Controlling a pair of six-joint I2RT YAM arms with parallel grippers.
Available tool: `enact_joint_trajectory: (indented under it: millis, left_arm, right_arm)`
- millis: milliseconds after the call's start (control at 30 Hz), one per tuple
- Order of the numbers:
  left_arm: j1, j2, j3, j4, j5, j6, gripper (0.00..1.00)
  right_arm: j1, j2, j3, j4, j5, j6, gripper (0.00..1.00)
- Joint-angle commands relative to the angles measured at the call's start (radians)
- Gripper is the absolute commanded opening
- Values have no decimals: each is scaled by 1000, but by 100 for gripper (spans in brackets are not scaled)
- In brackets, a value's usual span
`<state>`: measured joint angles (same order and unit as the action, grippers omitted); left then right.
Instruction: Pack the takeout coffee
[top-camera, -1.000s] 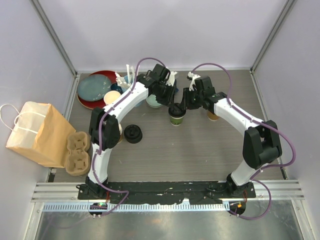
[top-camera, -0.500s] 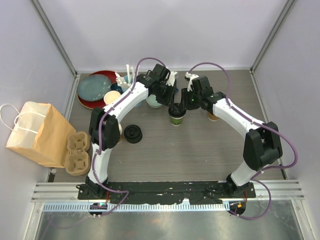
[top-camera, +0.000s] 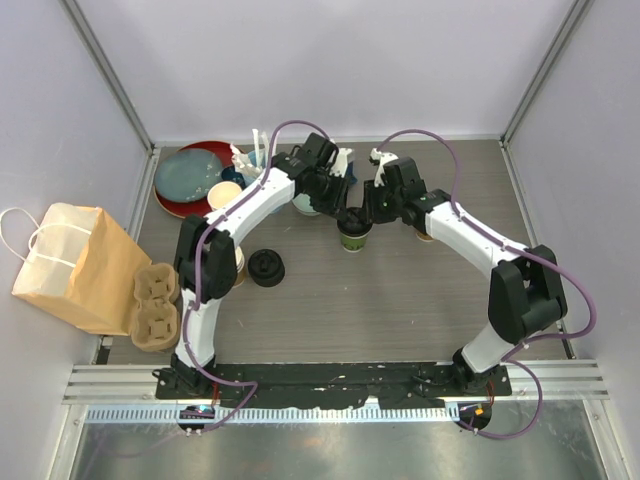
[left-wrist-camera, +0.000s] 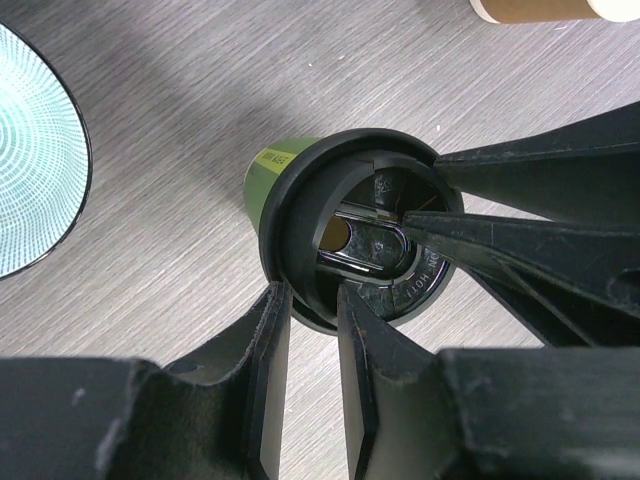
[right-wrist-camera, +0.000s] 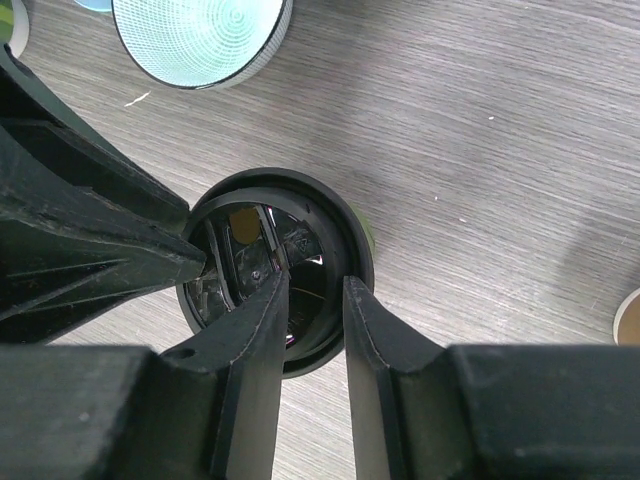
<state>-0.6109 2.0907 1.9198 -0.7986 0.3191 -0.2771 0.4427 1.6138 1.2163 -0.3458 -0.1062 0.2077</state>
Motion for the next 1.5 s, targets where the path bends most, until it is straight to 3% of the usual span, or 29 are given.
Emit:
enact_joint_trajectory:
  millis: [0,600,1033,1333,1467]
  left_arm:
    - [-3,-46,-48,25,20,7,29]
    - [-3,-90,-116,53,61,4,29]
    - [-12,-84,-186,68,68,12,32]
    - [-12,-115,-144,53,54,44,34]
    - [-12,-132,-116,35,60,62,38]
  right_arm:
    - [4,-26,-70,19,2,18,31]
    - [-15,-103,-288,119,-23,68,22]
    - [-15,-97,-440,215,-35,121,21]
    - [-13,-134,-403,177,-35,98,22]
    - [-13,-141,-345,137,-58,52,28]
